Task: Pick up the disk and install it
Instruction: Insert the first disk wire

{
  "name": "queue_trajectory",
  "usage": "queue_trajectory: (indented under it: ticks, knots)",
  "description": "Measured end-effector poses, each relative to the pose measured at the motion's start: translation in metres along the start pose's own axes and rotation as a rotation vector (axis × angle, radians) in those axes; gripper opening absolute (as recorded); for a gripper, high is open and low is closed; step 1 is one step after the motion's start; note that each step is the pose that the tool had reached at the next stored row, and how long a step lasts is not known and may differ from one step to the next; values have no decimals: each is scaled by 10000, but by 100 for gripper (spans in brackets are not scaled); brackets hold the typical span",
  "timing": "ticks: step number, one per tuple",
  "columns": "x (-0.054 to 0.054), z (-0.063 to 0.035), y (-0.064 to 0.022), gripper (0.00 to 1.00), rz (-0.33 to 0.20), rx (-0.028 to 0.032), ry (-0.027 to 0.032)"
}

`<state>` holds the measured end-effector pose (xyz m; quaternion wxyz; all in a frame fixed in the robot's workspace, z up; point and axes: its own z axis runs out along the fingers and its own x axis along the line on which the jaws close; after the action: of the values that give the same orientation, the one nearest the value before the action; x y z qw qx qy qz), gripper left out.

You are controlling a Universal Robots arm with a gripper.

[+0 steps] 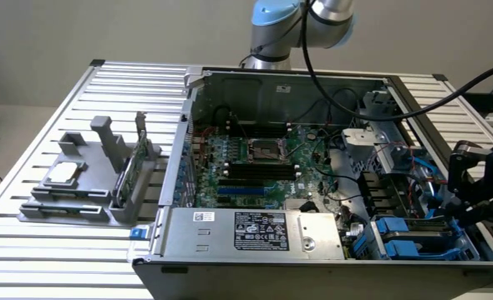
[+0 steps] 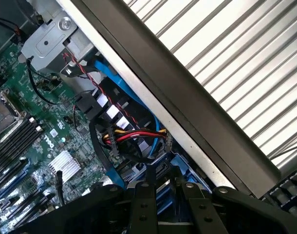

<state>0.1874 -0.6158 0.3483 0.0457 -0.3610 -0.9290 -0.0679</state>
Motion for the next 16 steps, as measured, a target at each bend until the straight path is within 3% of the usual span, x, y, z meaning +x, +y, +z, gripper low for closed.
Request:
queue_trajectory:
  ticks: [5,10,16]
  knots:
    - [2,31,80,26,21,145,-17]
    - [19,55,132,26,70,326,23]
    - [-8,61,170,26,212,426,38]
